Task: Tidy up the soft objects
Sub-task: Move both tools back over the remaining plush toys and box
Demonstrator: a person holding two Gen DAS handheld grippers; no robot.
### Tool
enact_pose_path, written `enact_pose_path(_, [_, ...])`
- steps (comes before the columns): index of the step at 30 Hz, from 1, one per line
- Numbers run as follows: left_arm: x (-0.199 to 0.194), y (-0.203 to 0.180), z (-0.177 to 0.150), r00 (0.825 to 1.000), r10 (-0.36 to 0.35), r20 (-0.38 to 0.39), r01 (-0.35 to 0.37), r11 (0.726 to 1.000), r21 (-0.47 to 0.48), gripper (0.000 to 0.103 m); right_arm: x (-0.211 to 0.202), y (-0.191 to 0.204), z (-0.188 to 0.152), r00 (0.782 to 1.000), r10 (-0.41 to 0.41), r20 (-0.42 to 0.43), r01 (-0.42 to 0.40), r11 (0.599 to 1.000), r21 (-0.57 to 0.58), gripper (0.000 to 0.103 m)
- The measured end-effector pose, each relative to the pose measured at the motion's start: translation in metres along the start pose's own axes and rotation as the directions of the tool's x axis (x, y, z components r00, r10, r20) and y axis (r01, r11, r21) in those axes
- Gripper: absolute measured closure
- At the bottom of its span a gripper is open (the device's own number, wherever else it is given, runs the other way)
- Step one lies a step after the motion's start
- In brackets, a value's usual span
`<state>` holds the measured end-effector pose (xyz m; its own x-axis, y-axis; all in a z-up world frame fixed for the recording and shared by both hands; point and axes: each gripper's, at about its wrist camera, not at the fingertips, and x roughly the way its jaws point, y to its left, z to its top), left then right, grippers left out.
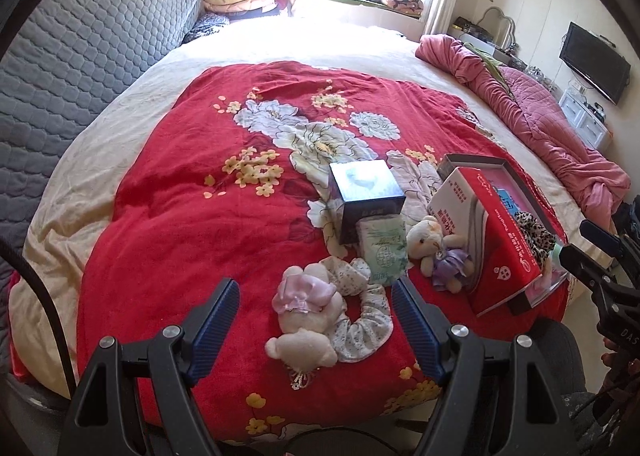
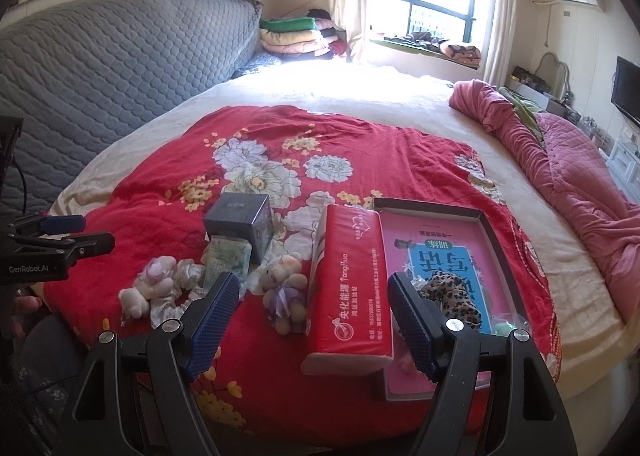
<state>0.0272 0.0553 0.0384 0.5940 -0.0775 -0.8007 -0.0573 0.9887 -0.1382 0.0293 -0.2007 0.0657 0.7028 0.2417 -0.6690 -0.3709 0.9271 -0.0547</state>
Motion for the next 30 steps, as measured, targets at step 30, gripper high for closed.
enact_pose_path(30, [0.086, 0.036, -0.043, 0.966, -0.161, -0.203, 0.139, 0.983, -0.12, 0.03, 0.109, 0.089, -0.003, 0.975, 0.14, -0.17, -0.166, 0.975, -0.147, 0.025])
